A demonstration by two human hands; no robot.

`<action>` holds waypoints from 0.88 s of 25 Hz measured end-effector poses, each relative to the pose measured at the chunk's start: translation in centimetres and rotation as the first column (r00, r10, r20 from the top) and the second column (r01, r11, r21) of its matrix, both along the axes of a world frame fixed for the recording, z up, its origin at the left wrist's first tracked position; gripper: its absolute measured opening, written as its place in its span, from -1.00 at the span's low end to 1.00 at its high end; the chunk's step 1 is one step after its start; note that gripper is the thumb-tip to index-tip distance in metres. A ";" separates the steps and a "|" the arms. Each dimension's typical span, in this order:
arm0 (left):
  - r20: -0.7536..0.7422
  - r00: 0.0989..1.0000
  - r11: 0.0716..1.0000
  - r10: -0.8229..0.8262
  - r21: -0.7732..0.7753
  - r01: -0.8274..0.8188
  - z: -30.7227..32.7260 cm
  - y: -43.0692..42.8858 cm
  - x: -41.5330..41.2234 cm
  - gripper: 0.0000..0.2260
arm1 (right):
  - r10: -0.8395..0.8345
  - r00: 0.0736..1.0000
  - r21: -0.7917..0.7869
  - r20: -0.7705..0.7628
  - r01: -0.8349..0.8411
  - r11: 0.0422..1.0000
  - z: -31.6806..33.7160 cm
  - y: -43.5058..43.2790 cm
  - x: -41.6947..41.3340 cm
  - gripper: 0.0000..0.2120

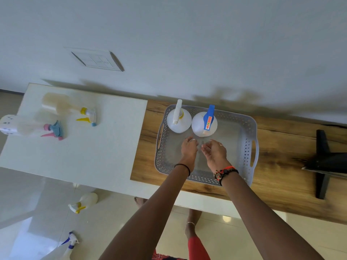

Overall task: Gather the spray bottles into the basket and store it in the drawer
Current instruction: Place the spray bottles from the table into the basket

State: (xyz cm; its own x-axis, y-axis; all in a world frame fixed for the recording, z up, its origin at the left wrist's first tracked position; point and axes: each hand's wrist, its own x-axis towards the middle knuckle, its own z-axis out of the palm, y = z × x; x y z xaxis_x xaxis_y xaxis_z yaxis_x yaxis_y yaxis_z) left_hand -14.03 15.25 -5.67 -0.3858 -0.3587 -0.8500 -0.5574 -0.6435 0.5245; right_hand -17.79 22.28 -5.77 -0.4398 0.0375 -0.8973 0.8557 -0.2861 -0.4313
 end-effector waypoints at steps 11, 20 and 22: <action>-0.047 0.996 0.972 0.075 -0.221 -0.084 3.7 -7.0 13.6 -0.76 | 0.066 0.998 0.159 -0.015 -0.063 0.985 4.0 -8.3 9.2 -0.86; 0.060 0.993 0.888 0.102 -0.456 -0.064 3.4 -25.4 22.8 -0.78 | 0.189 0.981 0.015 0.041 -0.190 0.982 4.5 -26.0 14.5 -0.93; 0.111 0.992 0.825 0.057 -0.565 0.016 3.1 -30.7 24.6 -0.79 | 0.257 0.964 -0.050 0.073 -0.254 0.966 3.9 -30.7 15.6 -0.94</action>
